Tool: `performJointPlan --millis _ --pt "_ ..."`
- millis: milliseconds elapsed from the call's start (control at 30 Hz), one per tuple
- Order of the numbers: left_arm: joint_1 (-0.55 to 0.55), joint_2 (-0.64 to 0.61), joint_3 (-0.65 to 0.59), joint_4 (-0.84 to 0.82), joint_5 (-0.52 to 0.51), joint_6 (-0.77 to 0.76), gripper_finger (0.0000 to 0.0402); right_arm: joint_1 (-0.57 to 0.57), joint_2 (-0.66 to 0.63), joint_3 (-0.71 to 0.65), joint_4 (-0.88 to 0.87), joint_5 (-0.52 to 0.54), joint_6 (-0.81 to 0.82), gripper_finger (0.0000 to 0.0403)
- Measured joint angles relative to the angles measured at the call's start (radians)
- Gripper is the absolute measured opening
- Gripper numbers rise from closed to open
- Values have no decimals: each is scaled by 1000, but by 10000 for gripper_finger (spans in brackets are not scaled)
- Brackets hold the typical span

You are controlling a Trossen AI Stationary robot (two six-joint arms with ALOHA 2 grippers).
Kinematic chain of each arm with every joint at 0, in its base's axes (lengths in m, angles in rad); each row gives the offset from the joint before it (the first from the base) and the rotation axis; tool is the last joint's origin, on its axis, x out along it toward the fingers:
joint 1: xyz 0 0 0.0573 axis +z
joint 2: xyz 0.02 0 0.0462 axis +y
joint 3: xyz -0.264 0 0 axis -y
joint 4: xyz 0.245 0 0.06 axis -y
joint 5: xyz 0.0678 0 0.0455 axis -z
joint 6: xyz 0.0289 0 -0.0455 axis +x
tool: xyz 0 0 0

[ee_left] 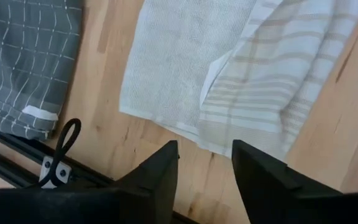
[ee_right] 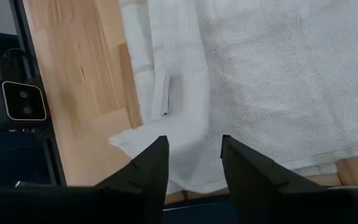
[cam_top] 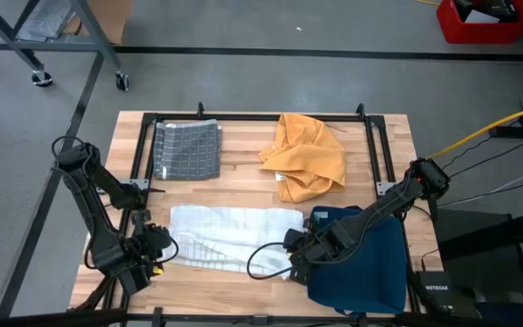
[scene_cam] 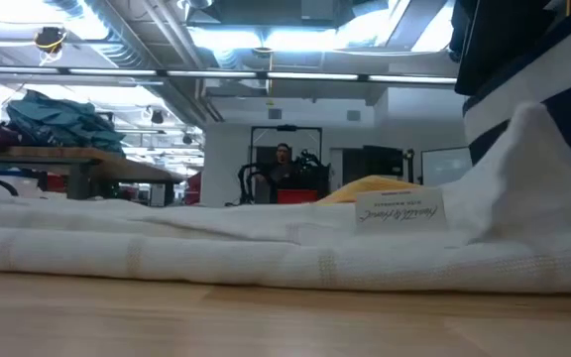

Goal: Fold towel
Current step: Fold the white towel

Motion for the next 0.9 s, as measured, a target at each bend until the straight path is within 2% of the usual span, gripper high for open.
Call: performJointPlan --millis 167,333,433,667,900 --pt "0 0 0 2 0 -2 139 0 0 0 6 -16 -1 148" --pt "-2 0 0 28 -1 0 134 0 0 0 52 -109 -6 146" --pt "-2 0 -2 59 -2 71 135 1 0 0 70 -147 -27 145" --pt "-2 -1 -83 226 -3 206 129 1 16 0 105 -150 -134 145" --pt "1 -1 -188 216 -2 41 127 0 65 3 139 -172 -195 145"
